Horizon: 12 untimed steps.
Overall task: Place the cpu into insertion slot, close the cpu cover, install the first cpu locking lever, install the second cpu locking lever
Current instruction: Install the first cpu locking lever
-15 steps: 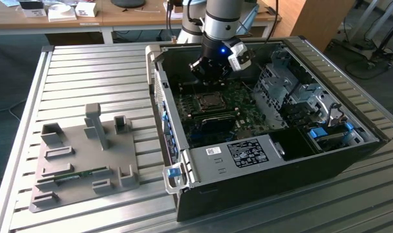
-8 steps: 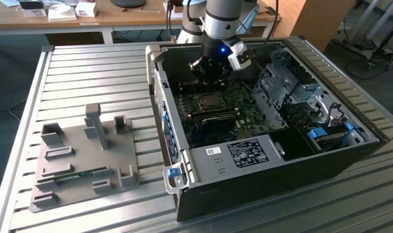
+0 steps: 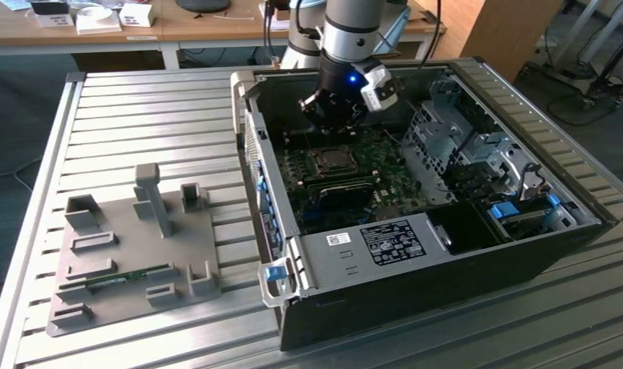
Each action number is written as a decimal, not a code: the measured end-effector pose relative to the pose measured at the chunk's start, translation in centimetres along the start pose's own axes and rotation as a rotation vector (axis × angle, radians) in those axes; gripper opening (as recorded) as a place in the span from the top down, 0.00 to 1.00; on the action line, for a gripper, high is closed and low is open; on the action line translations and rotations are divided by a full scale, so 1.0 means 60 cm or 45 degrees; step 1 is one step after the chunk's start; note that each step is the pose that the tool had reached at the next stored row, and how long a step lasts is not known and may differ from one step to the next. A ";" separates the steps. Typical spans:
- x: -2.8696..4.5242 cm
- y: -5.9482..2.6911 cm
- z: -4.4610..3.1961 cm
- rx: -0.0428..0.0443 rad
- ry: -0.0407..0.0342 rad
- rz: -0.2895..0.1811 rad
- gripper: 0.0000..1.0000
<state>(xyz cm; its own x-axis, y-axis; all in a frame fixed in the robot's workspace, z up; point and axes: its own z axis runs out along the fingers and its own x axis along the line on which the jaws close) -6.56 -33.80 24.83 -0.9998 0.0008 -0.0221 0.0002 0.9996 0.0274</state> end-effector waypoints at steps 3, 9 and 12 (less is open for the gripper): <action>0.001 0.000 0.000 0.000 -0.0004 0.000 0.89; 0.002 0.000 -0.003 0.000 -0.0002 0.000 0.89; 0.002 0.000 -0.003 0.000 -0.0005 0.000 0.89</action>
<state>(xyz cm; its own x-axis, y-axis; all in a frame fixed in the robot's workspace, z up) -6.65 -33.80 25.02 -0.9997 0.0009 -0.0225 0.0002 0.9996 0.0276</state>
